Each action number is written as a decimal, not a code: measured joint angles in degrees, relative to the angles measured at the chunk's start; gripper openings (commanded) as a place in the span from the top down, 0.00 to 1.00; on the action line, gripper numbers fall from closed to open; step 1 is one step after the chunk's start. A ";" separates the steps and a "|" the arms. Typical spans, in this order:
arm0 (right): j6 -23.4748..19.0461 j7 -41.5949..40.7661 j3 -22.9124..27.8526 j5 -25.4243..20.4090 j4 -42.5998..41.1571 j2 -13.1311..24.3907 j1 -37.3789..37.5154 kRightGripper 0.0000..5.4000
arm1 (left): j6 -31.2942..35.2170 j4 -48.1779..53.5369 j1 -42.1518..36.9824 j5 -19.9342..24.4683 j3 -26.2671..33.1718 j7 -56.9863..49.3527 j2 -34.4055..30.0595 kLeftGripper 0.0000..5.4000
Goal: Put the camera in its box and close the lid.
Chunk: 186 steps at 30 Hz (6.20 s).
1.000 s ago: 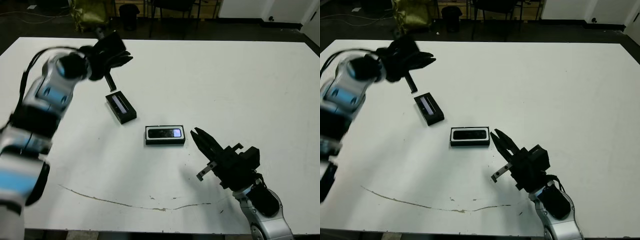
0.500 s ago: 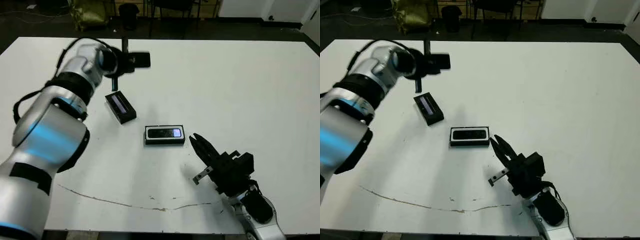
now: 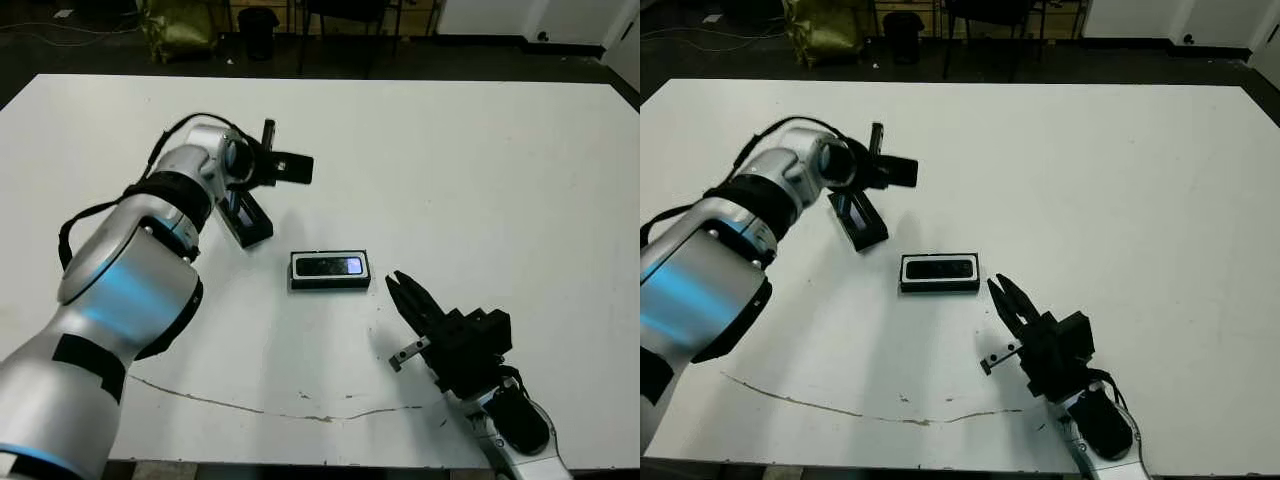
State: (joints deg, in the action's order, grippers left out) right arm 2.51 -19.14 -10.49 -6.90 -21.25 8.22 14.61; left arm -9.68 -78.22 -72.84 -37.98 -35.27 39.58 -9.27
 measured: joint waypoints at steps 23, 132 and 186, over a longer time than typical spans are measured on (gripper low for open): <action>-1.50 2.17 -1.51 0.18 -0.56 -1.01 0.86 1.00 | 1.84 -0.22 2.96 -1.14 -0.20 4.71 0.53 1.00; -3.33 -2.98 -6.37 -0.86 2.29 -0.39 -2.08 1.00 | 15.29 87.49 69.84 50.17 41.72 -53.73 18.42 1.00; -7.32 -3.24 -6.55 -1.27 -2.02 0.69 -2.35 1.00 | 40.00 83.39 57.18 46.61 39.16 -45.20 14.21 0.00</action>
State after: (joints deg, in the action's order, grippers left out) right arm -4.82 -22.38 -17.04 -8.17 -23.27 8.92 12.26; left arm 30.32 5.17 -15.66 8.64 3.89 -5.63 4.94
